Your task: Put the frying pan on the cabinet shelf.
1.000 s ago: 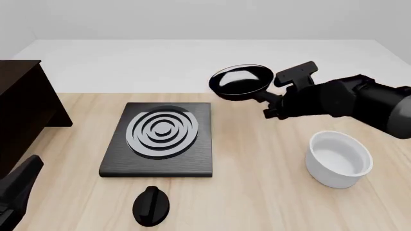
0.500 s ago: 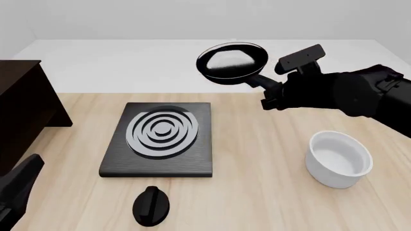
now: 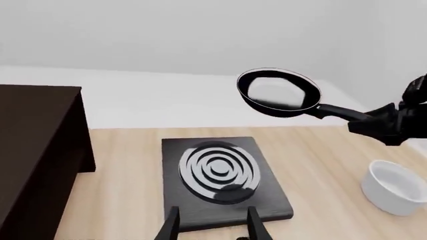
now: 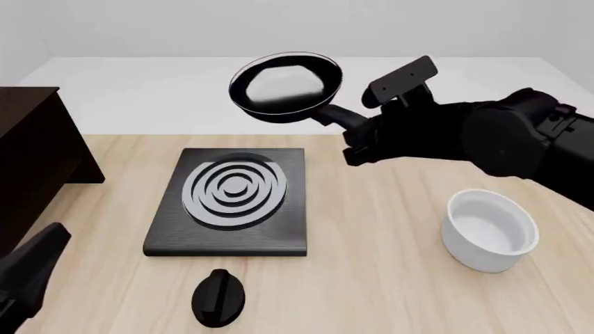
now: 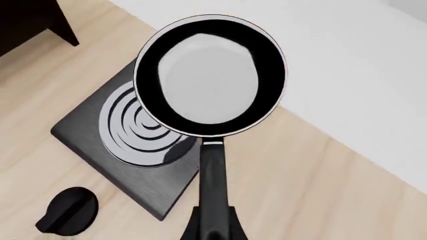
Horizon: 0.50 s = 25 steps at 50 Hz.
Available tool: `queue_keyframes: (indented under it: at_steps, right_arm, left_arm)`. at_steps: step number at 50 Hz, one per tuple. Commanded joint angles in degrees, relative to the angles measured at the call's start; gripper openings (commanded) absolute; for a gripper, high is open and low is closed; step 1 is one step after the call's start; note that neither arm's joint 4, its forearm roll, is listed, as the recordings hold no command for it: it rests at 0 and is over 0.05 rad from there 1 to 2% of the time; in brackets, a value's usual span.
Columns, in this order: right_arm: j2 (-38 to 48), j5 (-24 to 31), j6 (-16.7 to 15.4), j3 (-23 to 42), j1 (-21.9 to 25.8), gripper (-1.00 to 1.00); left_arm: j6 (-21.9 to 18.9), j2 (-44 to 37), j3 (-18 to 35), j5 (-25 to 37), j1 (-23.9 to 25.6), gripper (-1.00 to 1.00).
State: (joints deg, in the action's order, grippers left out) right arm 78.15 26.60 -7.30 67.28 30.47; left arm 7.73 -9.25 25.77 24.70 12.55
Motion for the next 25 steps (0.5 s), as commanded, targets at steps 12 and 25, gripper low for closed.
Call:
queue_keyframes:
  at_steps: [12,25]
  right_arm:
    - [3.9,-0.8,3.5,10.3,10.4,-1.0]
    - [4.2,-0.7,3.8,10.6,11.9,-1.0]
  left_arm:
    - [16.2,-1.0,2.5,1.0,2.4,1.0]
    - [30.9,-3.4,1.3,-0.2,10.9,1.0]
